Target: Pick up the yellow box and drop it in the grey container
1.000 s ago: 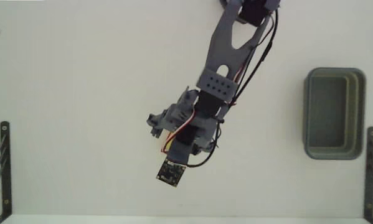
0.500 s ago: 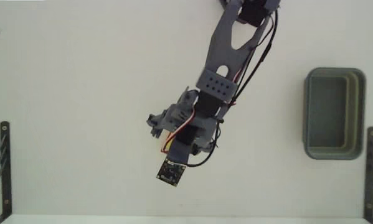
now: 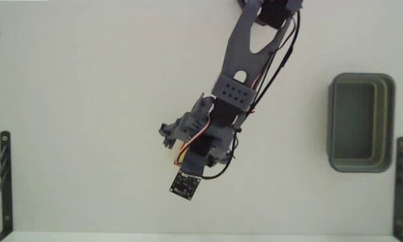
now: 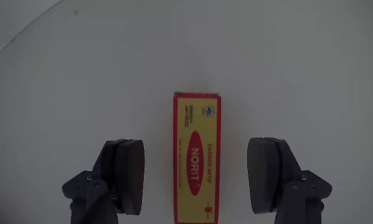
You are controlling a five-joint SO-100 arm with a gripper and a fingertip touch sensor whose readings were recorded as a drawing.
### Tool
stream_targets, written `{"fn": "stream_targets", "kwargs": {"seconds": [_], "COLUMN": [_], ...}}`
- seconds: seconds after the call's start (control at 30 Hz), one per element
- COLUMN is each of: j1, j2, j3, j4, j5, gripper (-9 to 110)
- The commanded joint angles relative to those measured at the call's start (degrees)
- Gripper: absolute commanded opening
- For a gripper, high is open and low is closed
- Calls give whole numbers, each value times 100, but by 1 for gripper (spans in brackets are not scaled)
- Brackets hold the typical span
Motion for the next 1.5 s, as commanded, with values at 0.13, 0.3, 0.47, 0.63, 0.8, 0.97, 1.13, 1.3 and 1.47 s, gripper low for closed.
{"fn": "stream_targets", "kwargs": {"seconds": [0.13, 0.3, 0.47, 0.63, 0.8, 0.97, 1.13, 1.3, 1.47], "j1": [64, 64, 64, 64, 64, 64, 64, 64, 64], "j2": [190, 187, 183, 177, 172, 166, 159, 153, 146], "j3": [97, 156, 215, 277, 334, 385, 437, 485, 533], "j4": [-179, -242, -305, -373, -435, -492, -551, -605, -660], "j5": [18, 18, 18, 18, 18, 18, 18, 18, 18], "gripper": [110, 110, 110, 110, 110, 110, 110, 110, 110]}}
